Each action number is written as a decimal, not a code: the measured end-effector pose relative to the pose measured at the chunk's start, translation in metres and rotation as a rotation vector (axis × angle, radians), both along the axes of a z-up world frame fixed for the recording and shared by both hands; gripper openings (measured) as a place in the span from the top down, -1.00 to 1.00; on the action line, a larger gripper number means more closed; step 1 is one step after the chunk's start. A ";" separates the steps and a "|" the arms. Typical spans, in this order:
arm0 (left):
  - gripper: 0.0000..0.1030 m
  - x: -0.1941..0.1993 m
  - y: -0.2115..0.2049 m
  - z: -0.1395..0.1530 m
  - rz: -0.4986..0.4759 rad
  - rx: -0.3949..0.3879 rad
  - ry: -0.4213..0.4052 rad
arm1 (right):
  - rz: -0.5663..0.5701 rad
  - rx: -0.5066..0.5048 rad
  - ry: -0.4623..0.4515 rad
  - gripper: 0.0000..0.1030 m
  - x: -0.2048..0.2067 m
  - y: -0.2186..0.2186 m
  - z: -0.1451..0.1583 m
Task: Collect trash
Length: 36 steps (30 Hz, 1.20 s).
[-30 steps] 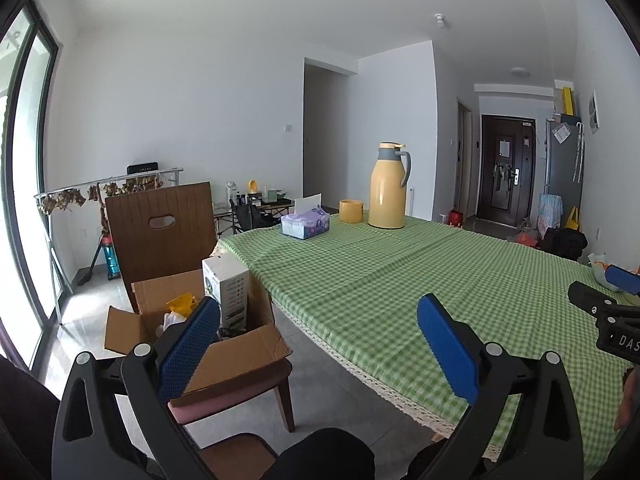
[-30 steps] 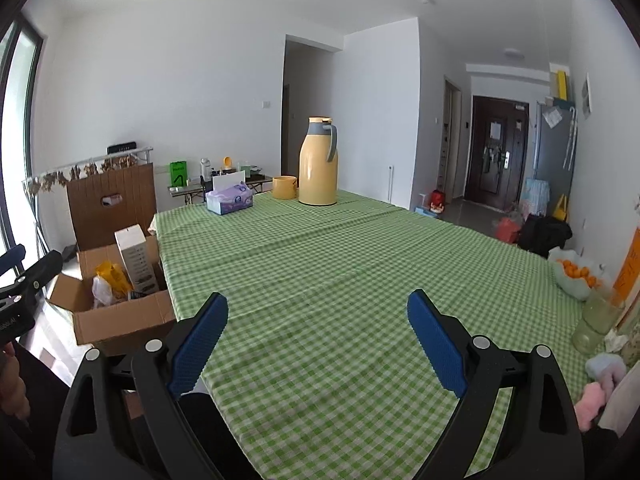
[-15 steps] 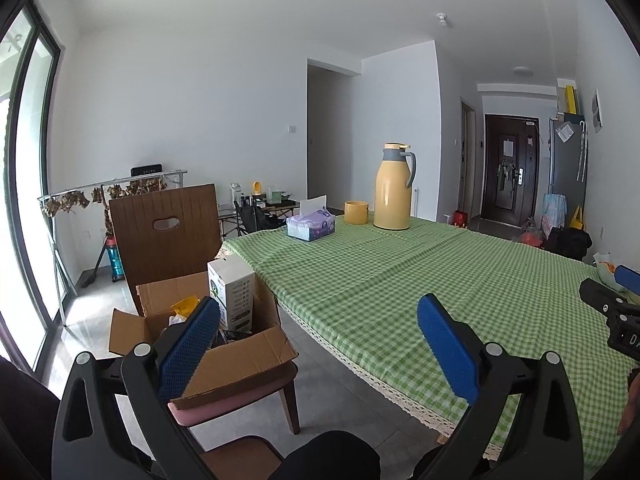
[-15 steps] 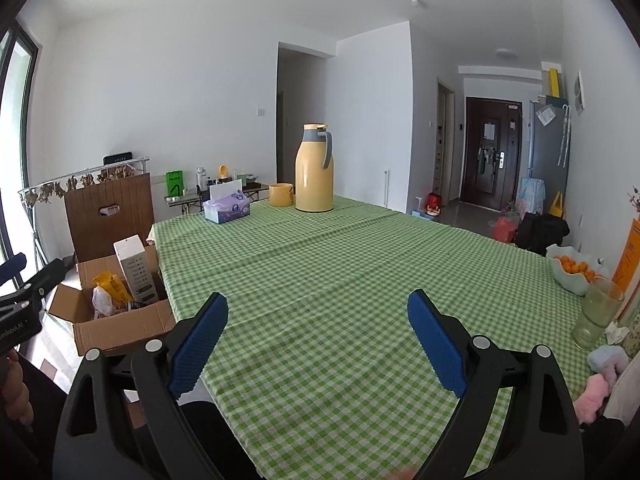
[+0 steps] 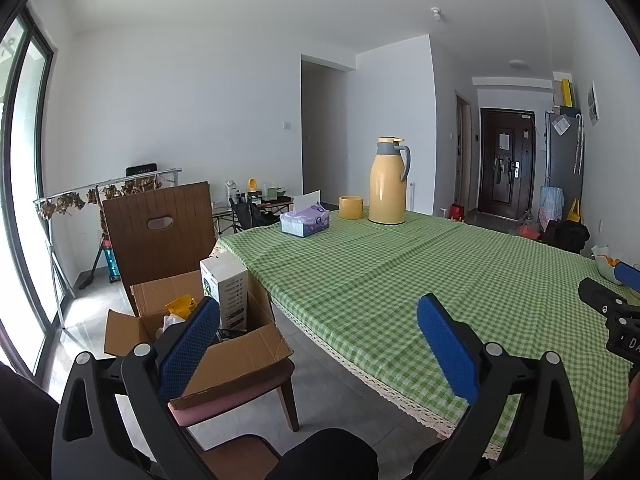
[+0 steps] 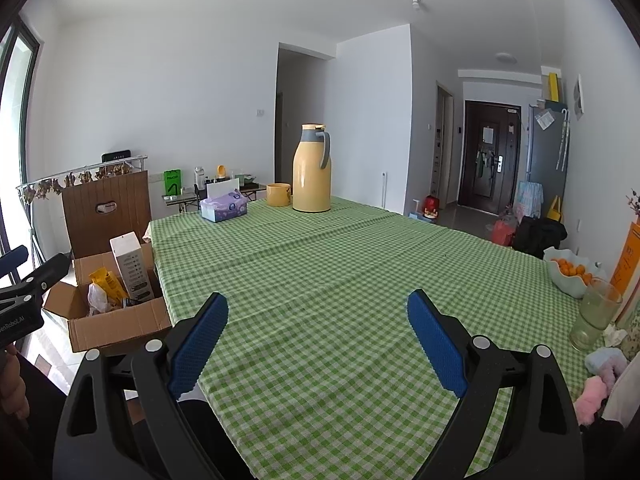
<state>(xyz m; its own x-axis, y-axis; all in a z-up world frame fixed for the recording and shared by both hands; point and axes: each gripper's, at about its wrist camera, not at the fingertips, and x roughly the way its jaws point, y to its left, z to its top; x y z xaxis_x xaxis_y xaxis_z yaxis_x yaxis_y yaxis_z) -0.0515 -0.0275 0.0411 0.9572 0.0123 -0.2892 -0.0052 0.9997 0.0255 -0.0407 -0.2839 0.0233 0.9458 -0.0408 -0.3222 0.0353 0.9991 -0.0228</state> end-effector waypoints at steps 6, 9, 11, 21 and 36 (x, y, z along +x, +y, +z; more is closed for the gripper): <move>-0.86 0.000 -0.003 0.000 -0.009 0.007 -0.005 | 0.023 0.003 0.018 -0.70 0.000 -0.001 -0.002; -0.86 0.000 -0.002 0.000 -0.006 0.006 -0.005 | 0.025 0.005 0.010 -0.70 -0.002 -0.001 -0.002; -0.86 0.000 -0.002 0.000 -0.004 0.002 -0.004 | 0.023 0.001 -0.002 -0.70 -0.004 -0.001 -0.001; -0.86 0.001 -0.002 0.000 0.005 0.002 -0.008 | -0.004 -0.004 -0.027 -0.70 -0.007 -0.006 -0.002; -0.86 0.001 -0.003 -0.002 0.009 -0.004 -0.007 | 0.020 -0.008 -0.002 -0.70 -0.005 -0.004 -0.002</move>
<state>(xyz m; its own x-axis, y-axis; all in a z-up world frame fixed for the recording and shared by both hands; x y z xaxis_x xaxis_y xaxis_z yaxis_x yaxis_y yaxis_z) -0.0504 -0.0300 0.0394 0.9591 0.0197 -0.2823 -0.0143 0.9997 0.0211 -0.0453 -0.2884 0.0215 0.9471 -0.0242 -0.3201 0.0153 0.9994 -0.0303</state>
